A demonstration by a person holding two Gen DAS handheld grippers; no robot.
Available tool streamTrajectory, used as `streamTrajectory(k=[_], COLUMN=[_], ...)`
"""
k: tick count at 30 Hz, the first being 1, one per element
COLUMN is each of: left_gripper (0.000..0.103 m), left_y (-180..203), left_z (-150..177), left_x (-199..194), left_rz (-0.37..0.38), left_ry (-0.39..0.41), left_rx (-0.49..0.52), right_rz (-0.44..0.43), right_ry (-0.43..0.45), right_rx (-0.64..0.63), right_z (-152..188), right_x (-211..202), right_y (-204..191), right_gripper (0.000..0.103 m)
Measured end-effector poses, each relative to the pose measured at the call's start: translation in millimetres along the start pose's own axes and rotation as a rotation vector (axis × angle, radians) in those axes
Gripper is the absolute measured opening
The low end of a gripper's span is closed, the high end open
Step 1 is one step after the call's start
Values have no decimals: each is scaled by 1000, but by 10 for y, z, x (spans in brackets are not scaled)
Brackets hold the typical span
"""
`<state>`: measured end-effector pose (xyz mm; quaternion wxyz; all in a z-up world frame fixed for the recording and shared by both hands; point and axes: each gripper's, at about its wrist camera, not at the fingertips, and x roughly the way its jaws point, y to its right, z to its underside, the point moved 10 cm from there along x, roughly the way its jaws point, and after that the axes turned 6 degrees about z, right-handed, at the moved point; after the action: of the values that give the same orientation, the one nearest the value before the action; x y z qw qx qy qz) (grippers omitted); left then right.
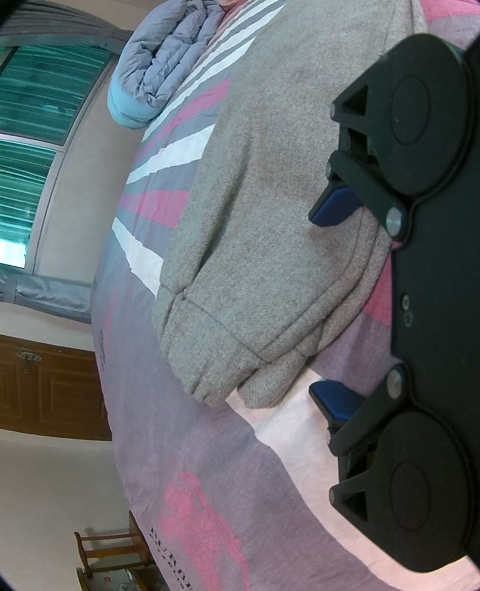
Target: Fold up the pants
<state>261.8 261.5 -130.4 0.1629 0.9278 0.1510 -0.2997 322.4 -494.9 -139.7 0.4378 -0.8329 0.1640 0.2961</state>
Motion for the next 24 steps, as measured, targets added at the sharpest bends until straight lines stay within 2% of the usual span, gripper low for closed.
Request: streamTrajectory(k=[4,12,14,17,20,24], left_gripper=[85,85,85,85,85,85], left_y=[-1,2,0,-1,-7,-17], left_z=[9,9,4,-4,-5,-21], left_x=[-15,-32,-35,-37,-48,-91], left_rz=[1,6,7,9,16,36], left_ry=[4,4,1,3,7,7], left_rx=[-2,-5,-6,-7,-12,-29], right_rz=[-34,42,49,16,-39,-182], right_ry=[3,5,34,117,202,248], right_rx=[27,-75,-107,-203,-345,-545], right_z=[5,-1,-9,-36,68,607], right_x=[6,6,-68,-277,-486,-666], right_y=[42,-101,-196,-555,-1163,-2163], right_gripper=[16,14,13,12,12,13])
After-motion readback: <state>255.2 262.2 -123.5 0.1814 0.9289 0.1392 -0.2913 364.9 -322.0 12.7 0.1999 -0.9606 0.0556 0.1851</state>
